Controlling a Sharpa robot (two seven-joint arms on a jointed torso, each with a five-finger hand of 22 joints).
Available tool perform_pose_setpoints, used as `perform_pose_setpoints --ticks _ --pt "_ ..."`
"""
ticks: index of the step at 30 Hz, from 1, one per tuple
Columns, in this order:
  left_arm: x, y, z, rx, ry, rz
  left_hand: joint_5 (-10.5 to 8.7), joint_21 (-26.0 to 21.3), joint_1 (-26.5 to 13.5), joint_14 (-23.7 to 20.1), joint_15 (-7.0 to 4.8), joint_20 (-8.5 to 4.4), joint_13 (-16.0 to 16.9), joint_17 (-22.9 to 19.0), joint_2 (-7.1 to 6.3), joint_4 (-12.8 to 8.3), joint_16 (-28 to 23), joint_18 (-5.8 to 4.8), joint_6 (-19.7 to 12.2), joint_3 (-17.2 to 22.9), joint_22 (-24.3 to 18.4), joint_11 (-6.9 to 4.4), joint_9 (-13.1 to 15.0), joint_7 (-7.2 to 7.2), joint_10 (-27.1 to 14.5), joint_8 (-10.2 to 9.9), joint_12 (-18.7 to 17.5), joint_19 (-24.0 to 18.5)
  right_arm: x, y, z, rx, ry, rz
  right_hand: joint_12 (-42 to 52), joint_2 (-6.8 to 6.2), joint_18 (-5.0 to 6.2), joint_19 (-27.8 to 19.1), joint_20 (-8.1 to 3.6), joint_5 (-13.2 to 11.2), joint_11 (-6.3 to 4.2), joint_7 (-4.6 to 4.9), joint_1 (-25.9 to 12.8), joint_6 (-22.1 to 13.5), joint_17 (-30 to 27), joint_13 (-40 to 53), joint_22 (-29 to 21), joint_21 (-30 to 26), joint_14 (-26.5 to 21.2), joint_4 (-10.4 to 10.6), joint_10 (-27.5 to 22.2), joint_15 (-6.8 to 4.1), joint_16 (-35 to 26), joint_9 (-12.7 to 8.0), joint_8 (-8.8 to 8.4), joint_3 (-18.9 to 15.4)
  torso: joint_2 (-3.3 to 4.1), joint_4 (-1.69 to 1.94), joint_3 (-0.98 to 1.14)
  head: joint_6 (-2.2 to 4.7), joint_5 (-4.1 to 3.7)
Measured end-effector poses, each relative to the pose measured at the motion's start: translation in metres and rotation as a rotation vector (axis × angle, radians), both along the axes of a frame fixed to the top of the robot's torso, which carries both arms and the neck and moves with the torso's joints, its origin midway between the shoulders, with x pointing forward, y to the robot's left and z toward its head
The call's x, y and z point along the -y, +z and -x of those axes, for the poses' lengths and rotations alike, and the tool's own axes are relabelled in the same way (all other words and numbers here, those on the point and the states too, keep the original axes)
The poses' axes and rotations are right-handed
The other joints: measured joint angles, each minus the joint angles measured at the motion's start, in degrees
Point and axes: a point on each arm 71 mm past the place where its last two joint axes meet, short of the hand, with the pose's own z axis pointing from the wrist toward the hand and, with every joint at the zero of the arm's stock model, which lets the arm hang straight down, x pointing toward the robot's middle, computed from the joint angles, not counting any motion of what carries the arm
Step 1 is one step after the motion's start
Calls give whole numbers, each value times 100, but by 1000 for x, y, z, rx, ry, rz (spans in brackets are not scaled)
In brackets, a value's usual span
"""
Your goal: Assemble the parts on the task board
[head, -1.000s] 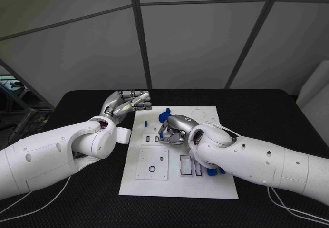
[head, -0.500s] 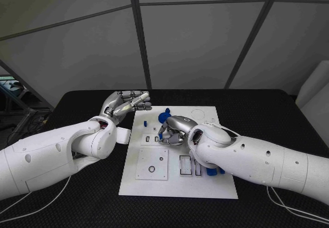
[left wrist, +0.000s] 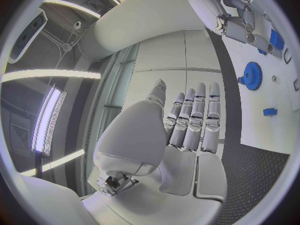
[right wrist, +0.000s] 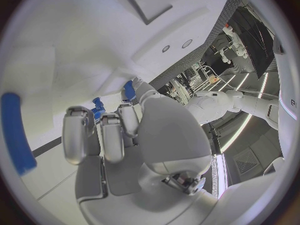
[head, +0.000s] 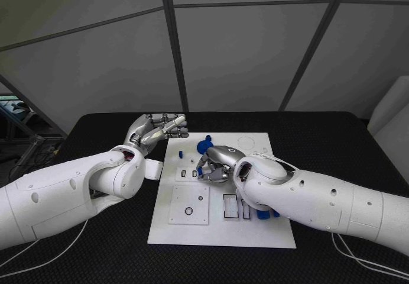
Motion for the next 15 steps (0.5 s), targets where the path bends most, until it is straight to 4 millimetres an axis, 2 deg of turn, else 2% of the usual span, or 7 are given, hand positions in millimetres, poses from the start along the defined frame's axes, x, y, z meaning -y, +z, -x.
perform_pose_setpoints --ticks 8,11,15 --pt "0 0 0 0 0 0 0 0 0 0 0 0 0 7 0 0 0 1 0 0 -6 0 0 0 0 0 0 0 0 0 0 2 2 3 -25 -52 0 -21 21 1 34 21 -35 -65 0 -30 0 0 14 0 -34 28 0 -12 -34 0 2 0 0 6 3" --pt "0 0 0 0 0 0 0 0 0 0 0 0 0 6 0 0 0 0 0 0 -6 0 0 0 0 0 0 0 0 0 1 1 2 3 -39 -120 -1 -42 42 -31 41 33 -57 -132 -1 -41 0 0 15 0 -40 28 0 -26 -46 0 2 0 0 6 3" --pt "0 0 0 0 0 0 0 0 0 0 0 0 0 6 0 0 0 0 0 0 -6 0 0 0 0 0 0 0 0 0 1 3 2 3 -46 -120 0 -42 42 -43 44 33 -57 -133 -1 -44 0 -22 -7 15 -43 49 0 -31 -49 -15 3 0 0 7 3"
